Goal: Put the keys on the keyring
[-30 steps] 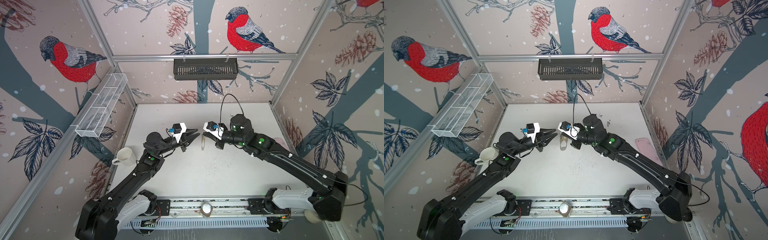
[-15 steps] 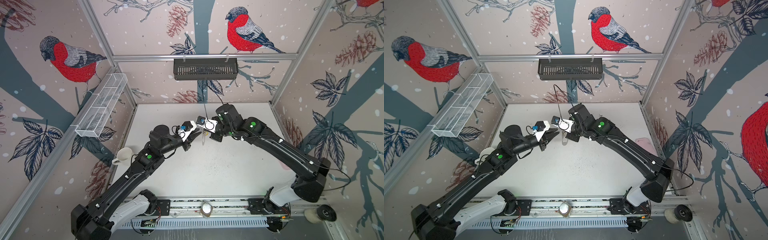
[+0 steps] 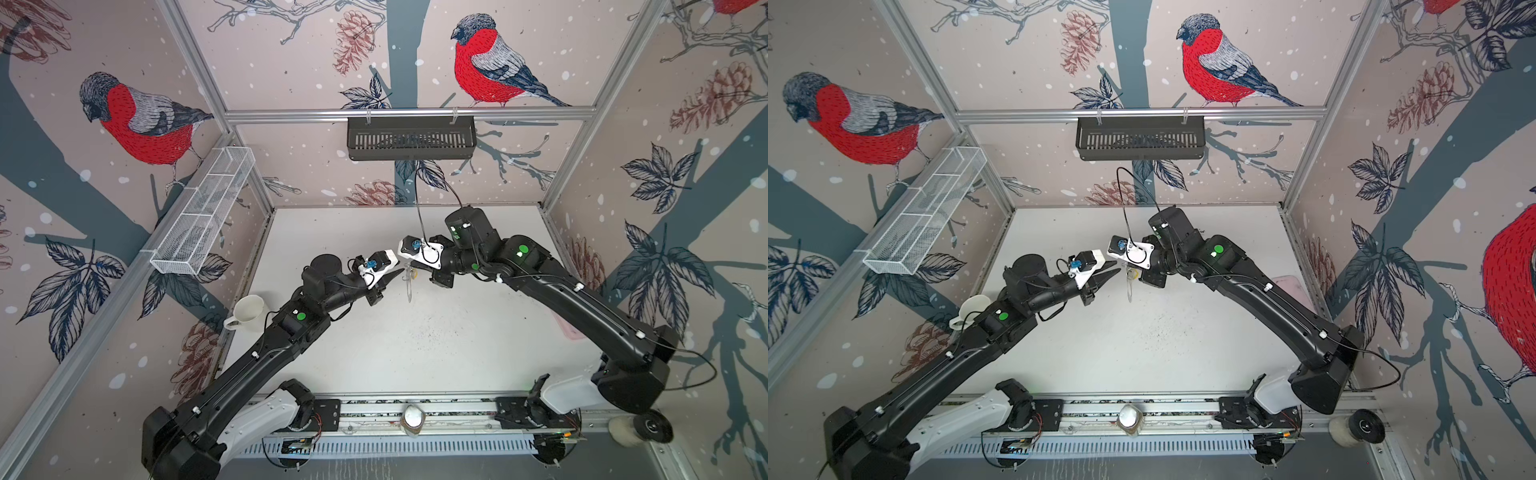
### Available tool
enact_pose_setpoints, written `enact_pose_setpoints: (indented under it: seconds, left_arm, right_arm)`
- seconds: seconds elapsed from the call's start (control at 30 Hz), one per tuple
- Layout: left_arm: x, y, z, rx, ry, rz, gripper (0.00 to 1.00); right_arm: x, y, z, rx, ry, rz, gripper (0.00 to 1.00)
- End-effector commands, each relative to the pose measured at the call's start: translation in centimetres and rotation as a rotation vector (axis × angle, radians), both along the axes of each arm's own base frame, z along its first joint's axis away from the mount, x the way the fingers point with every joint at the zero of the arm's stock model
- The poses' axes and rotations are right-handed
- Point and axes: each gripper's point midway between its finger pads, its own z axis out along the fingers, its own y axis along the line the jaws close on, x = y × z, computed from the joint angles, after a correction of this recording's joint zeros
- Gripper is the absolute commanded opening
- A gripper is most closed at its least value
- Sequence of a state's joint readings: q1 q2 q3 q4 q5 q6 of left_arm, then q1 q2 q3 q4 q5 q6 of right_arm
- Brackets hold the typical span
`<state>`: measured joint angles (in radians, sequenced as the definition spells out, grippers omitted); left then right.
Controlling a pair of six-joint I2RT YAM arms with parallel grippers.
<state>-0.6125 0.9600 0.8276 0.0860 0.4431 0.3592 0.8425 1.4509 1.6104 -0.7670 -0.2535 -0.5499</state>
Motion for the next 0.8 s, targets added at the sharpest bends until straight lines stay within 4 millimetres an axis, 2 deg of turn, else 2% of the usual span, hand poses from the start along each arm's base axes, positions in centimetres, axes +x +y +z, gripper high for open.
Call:
enact_pose_setpoints:
  seconds: [0.0,0.13,0.37,0.77]
  left_arm:
    - [-0.7,-0.6,1.4,-0.011,-0.048,-0.06,0.22]
    - [-0.9,-1.0,1.4,0.001,-0.042,-0.091,0.22]
    - [-0.8,-1.6,0.6,0.031,-0.009,-0.124,0.13]
    - [-1.0,-1.8,0.2,0.041,-0.005,-0.144,0.0]
  right_arm:
    - [-0.6,0.7,1.3,0.06,-0.013,0.055,0.0]
    - [-0.7,1.0,1.3,0.069,-0.01,0.072,0.0]
    - [-1.0,1.1,1.5,0.086,-0.009,0.087,0.0]
    - [-1.3,1.0,2.0,0.116,-0.013,0.102,0.0]
